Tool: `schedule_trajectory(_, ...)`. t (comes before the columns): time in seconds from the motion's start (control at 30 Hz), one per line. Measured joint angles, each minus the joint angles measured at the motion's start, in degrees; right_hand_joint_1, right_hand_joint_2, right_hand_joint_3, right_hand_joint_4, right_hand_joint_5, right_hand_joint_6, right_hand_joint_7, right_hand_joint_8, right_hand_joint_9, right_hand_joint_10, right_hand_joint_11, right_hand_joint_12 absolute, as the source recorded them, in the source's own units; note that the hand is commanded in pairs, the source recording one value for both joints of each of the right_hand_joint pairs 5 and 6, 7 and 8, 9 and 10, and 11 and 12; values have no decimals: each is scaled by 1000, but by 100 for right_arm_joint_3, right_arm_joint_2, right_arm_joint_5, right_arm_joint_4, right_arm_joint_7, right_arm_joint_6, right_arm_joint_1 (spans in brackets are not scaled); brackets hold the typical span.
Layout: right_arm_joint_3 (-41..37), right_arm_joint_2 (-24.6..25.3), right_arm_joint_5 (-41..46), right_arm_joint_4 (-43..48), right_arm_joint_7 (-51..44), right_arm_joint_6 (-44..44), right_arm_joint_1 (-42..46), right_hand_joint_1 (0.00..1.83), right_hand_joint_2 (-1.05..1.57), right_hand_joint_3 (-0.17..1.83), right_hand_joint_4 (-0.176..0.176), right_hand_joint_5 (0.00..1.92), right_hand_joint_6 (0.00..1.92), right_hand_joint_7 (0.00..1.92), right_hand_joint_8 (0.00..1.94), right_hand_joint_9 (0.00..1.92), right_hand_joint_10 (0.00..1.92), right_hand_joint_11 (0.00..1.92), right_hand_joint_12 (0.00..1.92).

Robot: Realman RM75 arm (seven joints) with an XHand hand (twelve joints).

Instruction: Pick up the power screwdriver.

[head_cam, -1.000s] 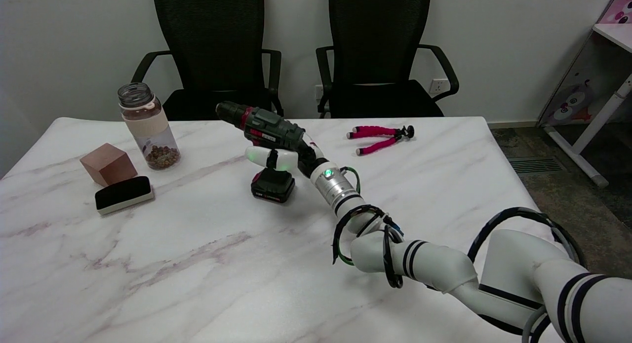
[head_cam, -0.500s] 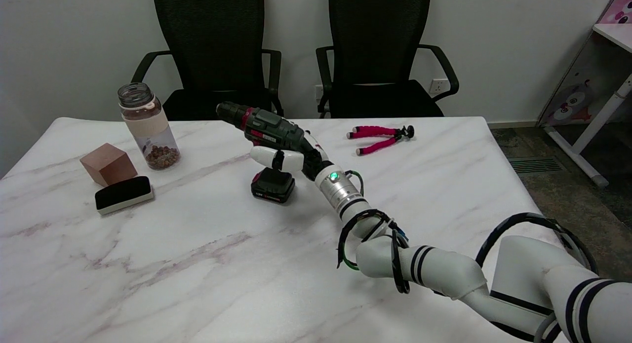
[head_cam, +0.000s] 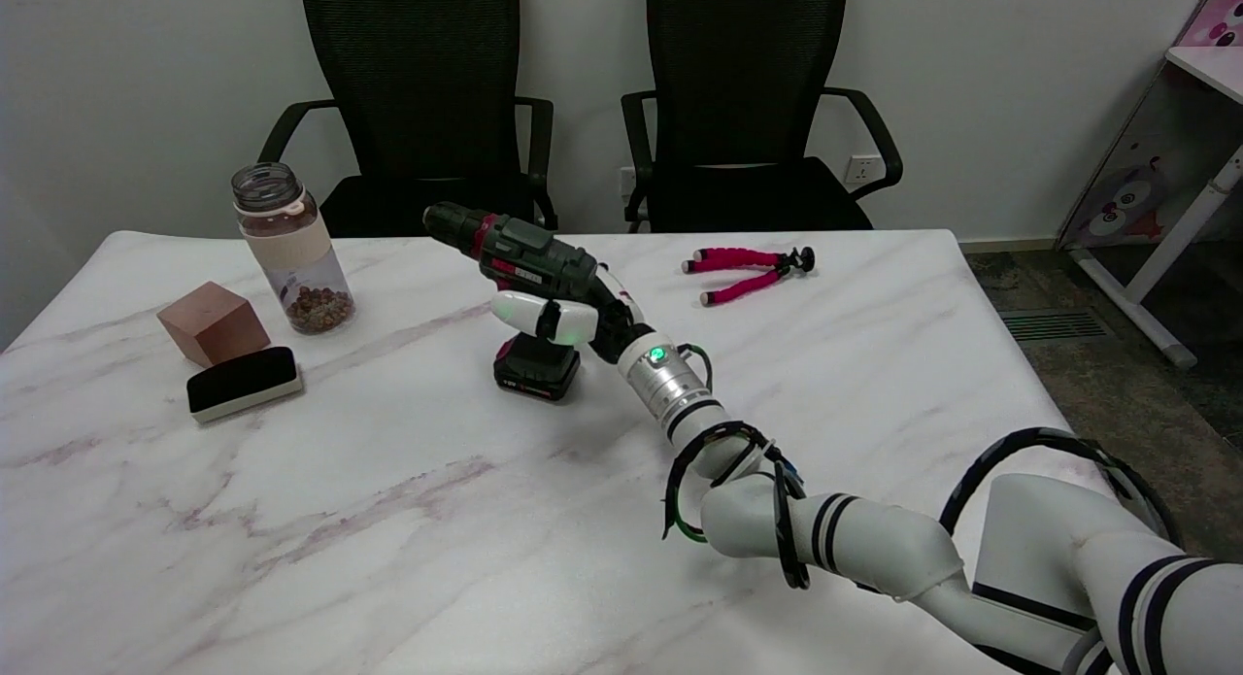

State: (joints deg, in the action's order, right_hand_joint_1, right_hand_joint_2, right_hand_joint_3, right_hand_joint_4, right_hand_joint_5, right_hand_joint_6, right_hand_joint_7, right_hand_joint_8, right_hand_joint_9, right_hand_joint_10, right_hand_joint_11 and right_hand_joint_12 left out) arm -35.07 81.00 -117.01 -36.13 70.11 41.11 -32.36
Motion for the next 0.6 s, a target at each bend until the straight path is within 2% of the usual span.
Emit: schedule_trajectory(0.6,75,-30,2,-203,344,60,117,949,-43,948,-22,49,49,49,49,507,507,512,512)
